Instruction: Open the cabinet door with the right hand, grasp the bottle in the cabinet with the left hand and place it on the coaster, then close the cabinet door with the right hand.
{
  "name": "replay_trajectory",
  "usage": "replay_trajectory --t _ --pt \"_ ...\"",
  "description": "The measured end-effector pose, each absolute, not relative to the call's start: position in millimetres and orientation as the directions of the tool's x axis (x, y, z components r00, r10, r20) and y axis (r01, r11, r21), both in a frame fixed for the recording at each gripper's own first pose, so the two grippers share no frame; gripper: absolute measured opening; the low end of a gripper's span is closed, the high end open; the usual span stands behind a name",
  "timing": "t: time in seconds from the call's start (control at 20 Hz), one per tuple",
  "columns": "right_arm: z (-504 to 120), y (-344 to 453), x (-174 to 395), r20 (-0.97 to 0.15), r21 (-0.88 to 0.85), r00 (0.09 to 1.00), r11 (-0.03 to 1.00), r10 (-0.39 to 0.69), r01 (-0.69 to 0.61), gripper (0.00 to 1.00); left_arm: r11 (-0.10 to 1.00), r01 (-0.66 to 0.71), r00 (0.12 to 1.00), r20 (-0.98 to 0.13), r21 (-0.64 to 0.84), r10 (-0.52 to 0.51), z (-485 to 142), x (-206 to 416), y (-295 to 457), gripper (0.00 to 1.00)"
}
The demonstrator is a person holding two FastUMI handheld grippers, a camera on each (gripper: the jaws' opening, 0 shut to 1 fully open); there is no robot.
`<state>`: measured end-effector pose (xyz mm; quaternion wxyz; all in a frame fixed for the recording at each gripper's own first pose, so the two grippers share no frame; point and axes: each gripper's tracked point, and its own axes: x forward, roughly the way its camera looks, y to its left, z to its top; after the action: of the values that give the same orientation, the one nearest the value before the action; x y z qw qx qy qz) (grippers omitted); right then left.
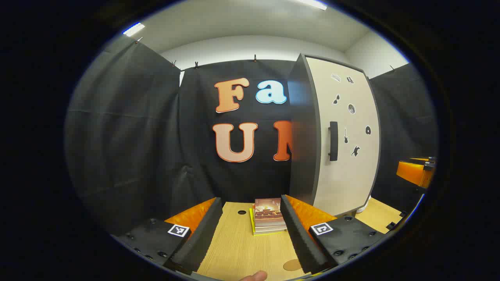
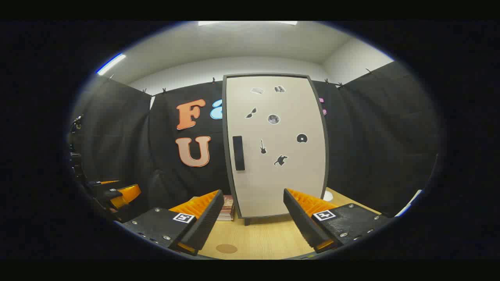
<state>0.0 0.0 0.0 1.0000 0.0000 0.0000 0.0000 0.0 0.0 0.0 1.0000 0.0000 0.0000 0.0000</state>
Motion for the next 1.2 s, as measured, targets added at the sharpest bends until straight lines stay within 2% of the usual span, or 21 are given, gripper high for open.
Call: replay_trajectory --t 0.75,0.95,1.2 --pt "-2.1 -4.8 20.6 -0.005 -0.012 1.000 1.000 -0.004 0.004 0.95 1.000 -0.010 0.999 -0.041 0.001 0.010 -15.7 13.8 11.7 0.97" --pt "5.1 1.2 52.2 0.000 -0.009 1.000 1.000 0.018 -0.018 0.95 1.000 -0.006 0.999 -0.052 -0.002 0.006 -23.0 17.9 15.8 0.97" --pt "35.8 16.5 111.9 0.059 -0.022 0.997 0.999 0.050 -0.049 0.94 0.999 -0.016 0.995 -0.098 -0.030 0.013 -42.9 25.8 32.6 0.97"
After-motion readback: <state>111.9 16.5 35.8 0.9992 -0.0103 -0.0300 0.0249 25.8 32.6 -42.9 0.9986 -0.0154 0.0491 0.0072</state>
